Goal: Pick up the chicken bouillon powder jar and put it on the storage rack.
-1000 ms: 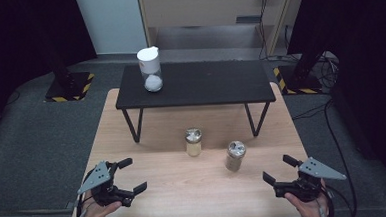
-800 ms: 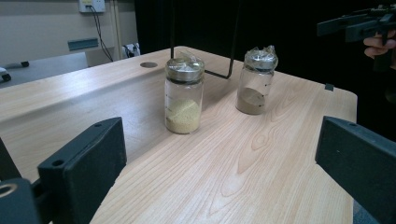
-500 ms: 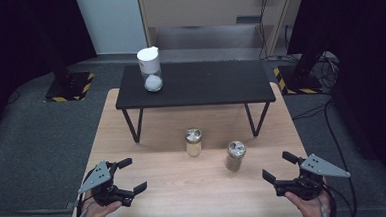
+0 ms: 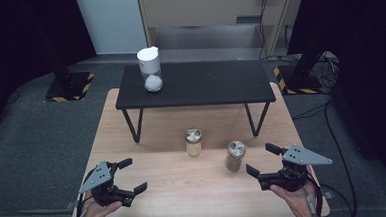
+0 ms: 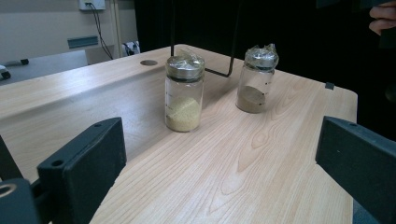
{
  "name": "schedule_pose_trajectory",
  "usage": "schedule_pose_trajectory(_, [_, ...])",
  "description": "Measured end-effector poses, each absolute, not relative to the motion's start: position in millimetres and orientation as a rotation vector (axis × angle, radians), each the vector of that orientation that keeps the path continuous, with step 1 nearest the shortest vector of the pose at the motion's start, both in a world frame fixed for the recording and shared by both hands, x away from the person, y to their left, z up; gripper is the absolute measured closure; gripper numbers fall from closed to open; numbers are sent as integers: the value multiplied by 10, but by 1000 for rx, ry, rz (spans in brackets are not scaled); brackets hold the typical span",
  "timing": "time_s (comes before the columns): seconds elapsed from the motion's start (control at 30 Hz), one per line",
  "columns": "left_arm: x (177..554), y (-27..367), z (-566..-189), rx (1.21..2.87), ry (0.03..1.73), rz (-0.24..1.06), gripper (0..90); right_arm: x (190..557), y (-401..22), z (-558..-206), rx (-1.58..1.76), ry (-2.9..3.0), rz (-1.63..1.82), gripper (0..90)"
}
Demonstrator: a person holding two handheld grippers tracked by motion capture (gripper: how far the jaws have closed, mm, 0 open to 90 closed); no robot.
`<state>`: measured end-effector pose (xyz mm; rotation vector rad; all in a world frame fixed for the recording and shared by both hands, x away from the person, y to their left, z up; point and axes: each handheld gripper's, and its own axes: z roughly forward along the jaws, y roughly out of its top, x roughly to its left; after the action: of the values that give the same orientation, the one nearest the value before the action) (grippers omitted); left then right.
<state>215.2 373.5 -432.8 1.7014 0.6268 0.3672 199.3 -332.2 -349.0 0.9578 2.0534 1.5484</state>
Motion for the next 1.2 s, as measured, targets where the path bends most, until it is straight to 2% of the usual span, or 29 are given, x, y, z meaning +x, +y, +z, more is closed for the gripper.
schedule_pose_trajectory(1.2, [2162,3695,-4299,1740,618,366,9,2575,-2500,-3321,915,2188,1469,51])
